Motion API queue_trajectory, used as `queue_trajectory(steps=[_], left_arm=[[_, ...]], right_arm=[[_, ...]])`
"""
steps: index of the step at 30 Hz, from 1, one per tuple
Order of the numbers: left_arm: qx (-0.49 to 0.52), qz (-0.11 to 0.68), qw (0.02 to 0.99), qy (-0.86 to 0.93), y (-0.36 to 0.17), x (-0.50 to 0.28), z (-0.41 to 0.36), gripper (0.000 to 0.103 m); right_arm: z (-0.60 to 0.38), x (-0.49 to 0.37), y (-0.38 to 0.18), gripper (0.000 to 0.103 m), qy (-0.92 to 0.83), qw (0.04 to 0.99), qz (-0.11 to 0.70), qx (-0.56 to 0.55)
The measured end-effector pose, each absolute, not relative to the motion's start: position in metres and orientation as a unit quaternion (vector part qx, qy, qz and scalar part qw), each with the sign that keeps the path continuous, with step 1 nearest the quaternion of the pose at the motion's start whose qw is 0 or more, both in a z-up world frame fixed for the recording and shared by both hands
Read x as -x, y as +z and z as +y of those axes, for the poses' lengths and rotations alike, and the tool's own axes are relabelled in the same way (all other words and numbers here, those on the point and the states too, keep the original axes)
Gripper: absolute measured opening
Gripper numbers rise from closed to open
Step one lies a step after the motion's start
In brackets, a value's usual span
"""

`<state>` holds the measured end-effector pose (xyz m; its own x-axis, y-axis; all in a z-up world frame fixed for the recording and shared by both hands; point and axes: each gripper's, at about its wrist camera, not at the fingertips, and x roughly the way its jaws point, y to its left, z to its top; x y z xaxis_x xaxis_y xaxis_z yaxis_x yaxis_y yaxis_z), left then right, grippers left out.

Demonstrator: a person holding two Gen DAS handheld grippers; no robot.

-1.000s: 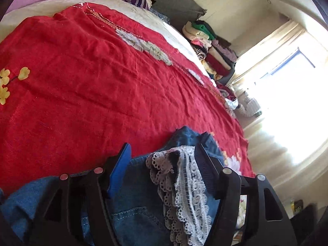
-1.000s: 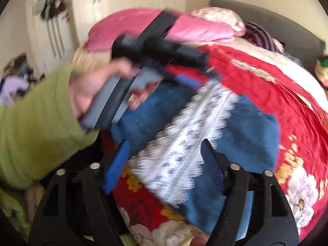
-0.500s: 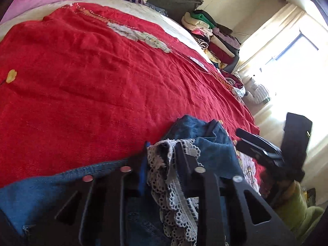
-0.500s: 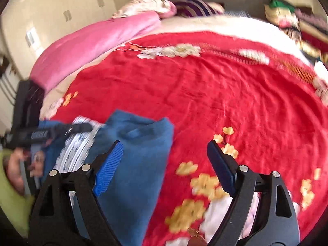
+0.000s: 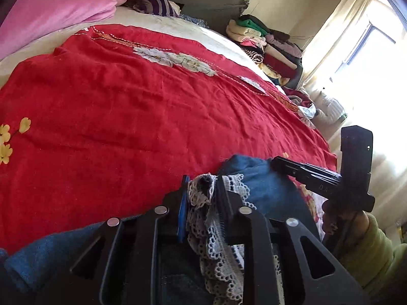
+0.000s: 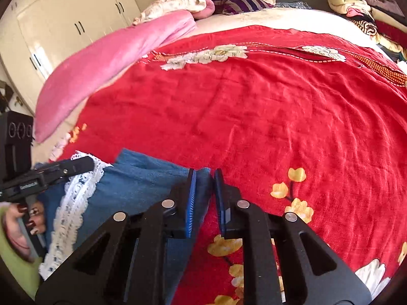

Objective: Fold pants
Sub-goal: 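Lift the lace hems and fold them over toward the waistband with both tools, then release the folded hems and smooth the folded pants with both tools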

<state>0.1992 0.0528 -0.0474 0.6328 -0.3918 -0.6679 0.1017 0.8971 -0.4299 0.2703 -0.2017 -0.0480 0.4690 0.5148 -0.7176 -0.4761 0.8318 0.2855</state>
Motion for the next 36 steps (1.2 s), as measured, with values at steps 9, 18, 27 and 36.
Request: queue_trajectory(steps=[9, 18, 27, 36], left_arm=[[0.166, 0.399, 0.895, -0.109, -0.042, -0.192, 0.061, 0.045], [0.136, 0.387, 0.908, -0.088, -0.010, -0.152, 0.053, 0.065], [0.113, 0.387, 0.914, -0.052, 0.009, -0.093, 0.045, 0.095], [0.136, 0.409, 0.897, -0.097, 0.010, -0.054, 0.033, 0.094]], right_arm=[[-0.227, -0.245, -0.019, 0.059, 0.270, 0.879, 0.391, -0.029], [-0.241, -0.176, 0.011, 0.082, 0.283, 0.890, 0.358, 0.021], [-0.248, -0.136, 0.021, 0.086, 0.297, 0.889, 0.346, 0.036], [-0.245, -0.108, 0.015, 0.087, 0.313, 0.880, 0.356, 0.042]])
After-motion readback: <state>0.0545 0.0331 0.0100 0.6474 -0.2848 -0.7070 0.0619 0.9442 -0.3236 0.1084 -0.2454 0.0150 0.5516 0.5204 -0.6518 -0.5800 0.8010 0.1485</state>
